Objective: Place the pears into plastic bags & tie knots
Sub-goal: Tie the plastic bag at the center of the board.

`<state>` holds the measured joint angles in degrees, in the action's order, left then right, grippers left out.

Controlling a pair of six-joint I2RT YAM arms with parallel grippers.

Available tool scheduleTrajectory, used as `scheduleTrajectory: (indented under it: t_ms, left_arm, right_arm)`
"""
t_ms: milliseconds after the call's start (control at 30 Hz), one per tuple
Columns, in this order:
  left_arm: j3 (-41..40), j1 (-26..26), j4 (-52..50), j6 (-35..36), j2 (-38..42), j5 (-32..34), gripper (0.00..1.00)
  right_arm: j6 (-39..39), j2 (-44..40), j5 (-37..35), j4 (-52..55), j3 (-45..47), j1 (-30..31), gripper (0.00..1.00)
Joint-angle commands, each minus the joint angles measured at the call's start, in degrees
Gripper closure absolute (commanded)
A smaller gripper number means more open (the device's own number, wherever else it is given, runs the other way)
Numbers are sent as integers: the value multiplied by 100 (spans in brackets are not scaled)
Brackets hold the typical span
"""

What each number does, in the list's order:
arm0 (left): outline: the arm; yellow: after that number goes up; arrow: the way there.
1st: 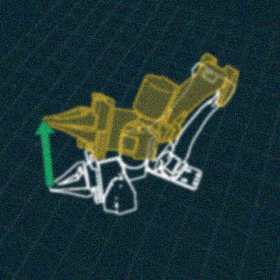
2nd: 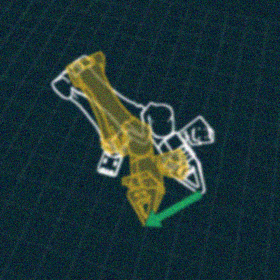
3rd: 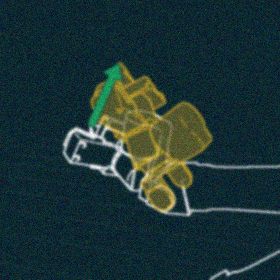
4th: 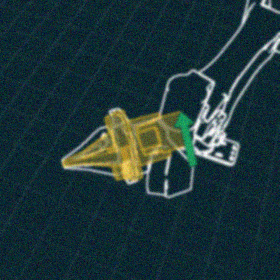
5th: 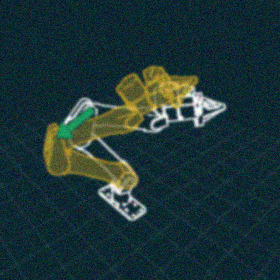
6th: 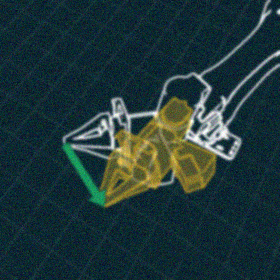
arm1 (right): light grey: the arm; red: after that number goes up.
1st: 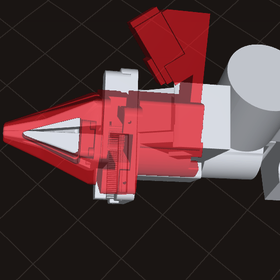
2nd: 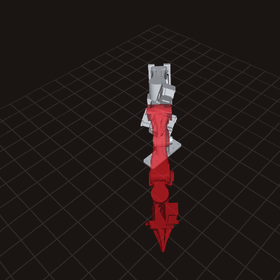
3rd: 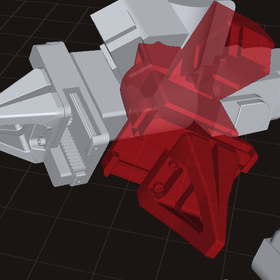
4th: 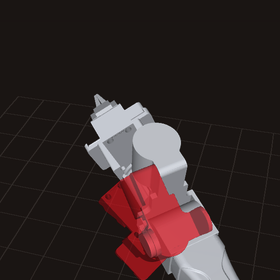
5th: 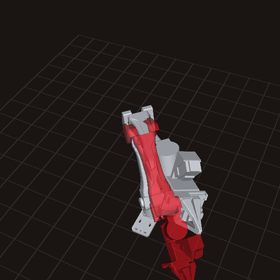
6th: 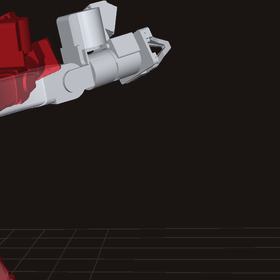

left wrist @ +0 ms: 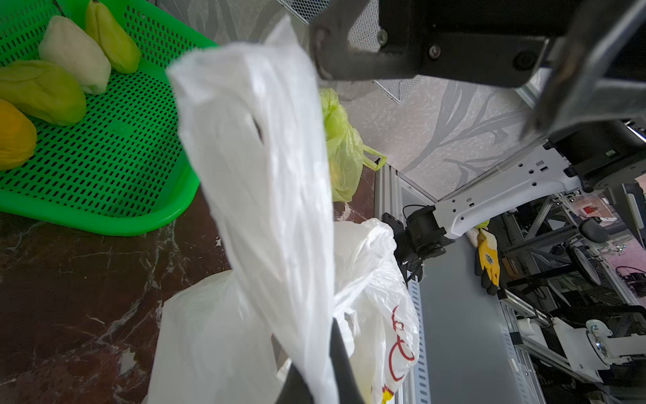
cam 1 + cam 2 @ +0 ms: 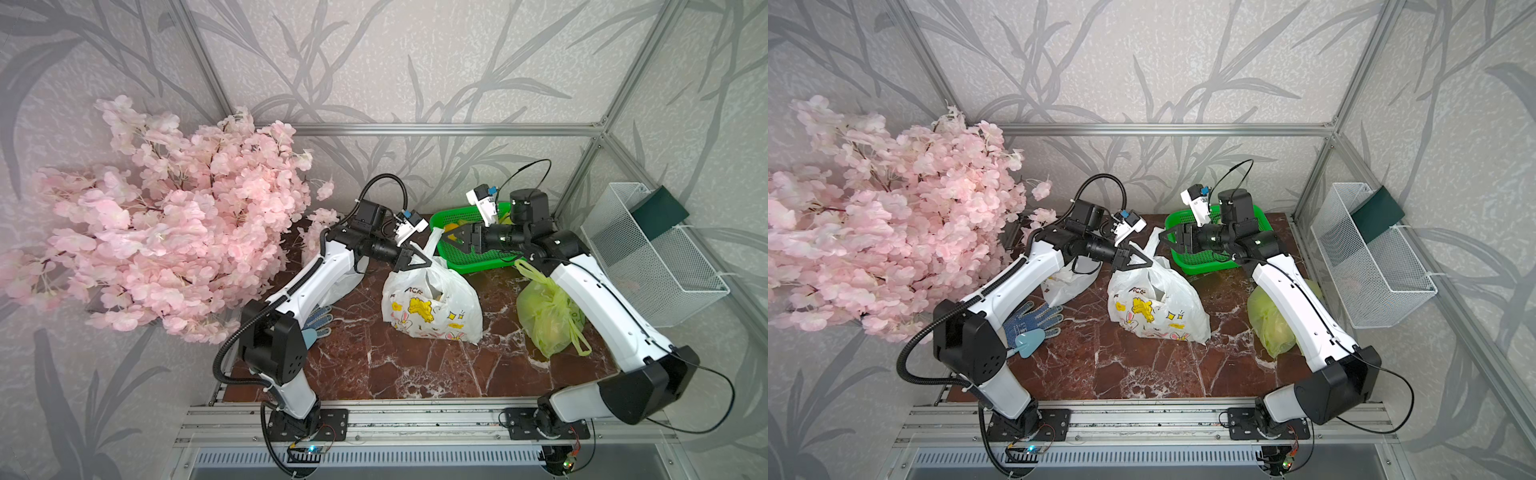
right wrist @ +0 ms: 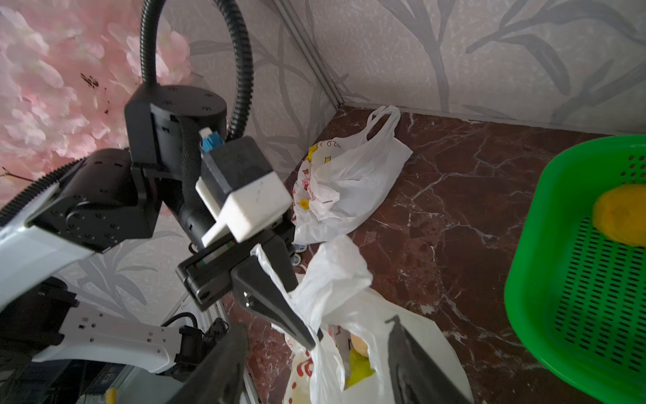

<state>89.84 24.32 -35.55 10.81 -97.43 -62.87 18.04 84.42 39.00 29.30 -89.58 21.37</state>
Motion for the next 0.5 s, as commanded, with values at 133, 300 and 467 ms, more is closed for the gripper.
scheduleTrajectory:
  t_ms: [133,300,467]
  left_arm:
    - [-70,34,-125,308,179,-86,98]
    - [-72,36,-278,428,147,-99,98]
    - [-56,26,-360,425,146,-28,98]
  right_arm:
    - [464,705,233,379,-674,120,38]
    - [758,842,391,-68,-763,149,53]
    - [680,733,495,-422,-669,157,88]
